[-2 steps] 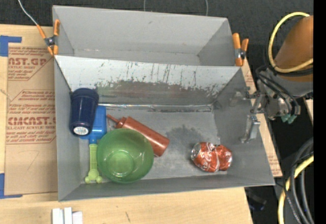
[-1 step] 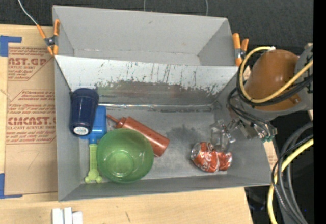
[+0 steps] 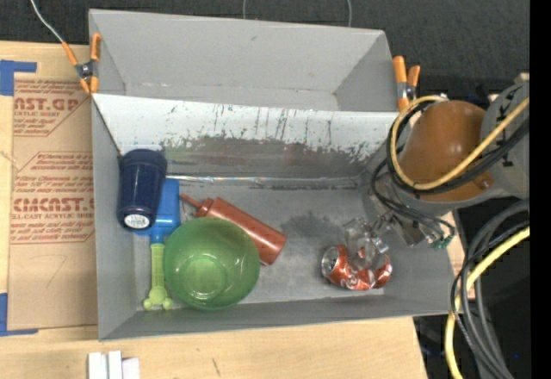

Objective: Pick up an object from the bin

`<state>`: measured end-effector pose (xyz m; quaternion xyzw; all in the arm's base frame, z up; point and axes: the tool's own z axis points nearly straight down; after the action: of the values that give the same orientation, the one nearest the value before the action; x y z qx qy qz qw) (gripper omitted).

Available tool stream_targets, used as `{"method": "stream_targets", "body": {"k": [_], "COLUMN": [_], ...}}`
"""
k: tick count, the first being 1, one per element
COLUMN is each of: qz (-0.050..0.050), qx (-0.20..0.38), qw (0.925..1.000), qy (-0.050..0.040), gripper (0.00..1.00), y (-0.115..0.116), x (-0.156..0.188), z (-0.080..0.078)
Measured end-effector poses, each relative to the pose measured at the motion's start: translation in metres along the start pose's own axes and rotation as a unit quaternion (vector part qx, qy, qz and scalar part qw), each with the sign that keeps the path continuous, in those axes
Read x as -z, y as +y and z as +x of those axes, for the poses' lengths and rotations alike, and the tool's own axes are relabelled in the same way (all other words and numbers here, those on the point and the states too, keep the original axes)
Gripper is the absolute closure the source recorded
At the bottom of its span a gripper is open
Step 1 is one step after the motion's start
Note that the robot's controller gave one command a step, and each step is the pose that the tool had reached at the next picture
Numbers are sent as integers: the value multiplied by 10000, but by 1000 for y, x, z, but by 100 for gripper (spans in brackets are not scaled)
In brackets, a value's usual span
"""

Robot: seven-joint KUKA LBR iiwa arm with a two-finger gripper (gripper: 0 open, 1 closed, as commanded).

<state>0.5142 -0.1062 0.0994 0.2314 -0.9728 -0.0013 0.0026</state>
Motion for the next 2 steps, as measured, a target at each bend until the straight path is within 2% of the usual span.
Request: {"method": "stream_targets", "body": {"k": [1, 2], "qz": [65, 90], "qx": [724, 643], "qw": [9973, 9979], "qy": [-38, -74], "gripper": [100, 100], "y": [21, 41], "x": [-9, -13], "z": [-9, -16]}}
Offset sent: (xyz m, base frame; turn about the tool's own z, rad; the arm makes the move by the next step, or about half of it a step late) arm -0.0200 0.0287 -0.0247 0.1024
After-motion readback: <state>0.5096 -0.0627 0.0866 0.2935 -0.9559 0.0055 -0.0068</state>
